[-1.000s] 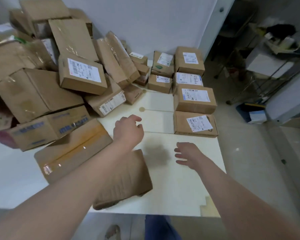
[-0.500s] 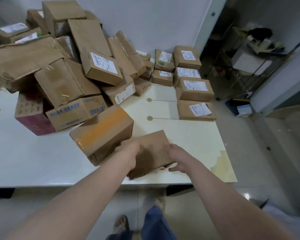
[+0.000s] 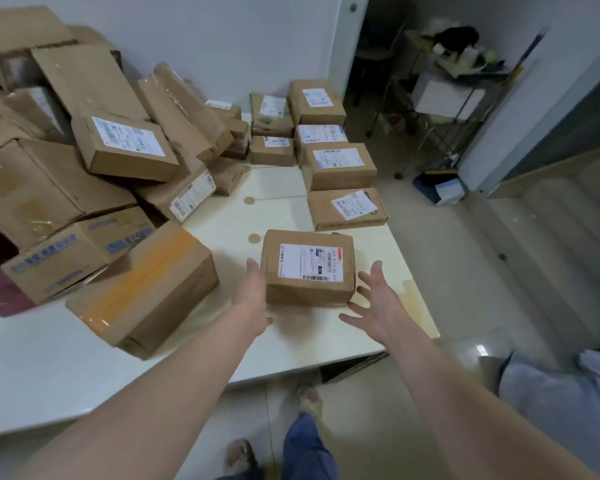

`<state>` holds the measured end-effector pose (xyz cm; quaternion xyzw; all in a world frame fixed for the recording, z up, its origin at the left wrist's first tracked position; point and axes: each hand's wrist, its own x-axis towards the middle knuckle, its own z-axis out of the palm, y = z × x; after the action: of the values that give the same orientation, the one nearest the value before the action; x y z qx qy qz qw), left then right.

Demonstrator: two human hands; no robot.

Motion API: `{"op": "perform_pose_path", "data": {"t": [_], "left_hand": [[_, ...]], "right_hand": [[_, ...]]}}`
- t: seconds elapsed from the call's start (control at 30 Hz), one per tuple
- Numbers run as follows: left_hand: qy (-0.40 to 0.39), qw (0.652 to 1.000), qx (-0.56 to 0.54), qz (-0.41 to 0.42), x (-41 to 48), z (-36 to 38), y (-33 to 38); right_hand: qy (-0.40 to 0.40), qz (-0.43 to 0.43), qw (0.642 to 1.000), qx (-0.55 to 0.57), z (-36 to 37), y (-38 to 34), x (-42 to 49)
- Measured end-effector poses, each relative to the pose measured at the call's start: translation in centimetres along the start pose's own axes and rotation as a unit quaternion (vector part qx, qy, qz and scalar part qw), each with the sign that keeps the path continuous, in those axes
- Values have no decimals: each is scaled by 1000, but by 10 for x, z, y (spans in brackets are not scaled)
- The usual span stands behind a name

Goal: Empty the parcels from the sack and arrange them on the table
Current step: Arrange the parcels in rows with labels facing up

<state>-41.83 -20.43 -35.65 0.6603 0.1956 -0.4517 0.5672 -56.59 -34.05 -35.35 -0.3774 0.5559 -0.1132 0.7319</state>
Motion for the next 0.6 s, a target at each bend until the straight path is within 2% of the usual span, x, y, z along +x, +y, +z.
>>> {"op": "perform_pose_path", "data": {"t": [0.1, 0.23, 0.3, 0.4, 0.53, 0.6], "left_hand": [[9, 998, 63, 30, 4, 16, -4], [77, 985, 124, 91, 20, 32, -3], [56, 984, 134, 99, 26, 42, 4], [24, 989, 135, 54, 37, 64, 8], [2, 990, 135, 42, 44, 110, 8], [-12, 988, 142, 64, 30, 131, 17]], "right_hand": [[-4, 6, 999, -32, -3, 1, 9], [15, -6, 996, -92, -4, -7, 24], [15, -8, 995, -96, -6, -14, 31], [29, -27, 992, -118, -11, -24, 41], [128, -104, 978, -128, -26, -45, 57], [145, -142, 969, -142, -34, -57, 68]]}}
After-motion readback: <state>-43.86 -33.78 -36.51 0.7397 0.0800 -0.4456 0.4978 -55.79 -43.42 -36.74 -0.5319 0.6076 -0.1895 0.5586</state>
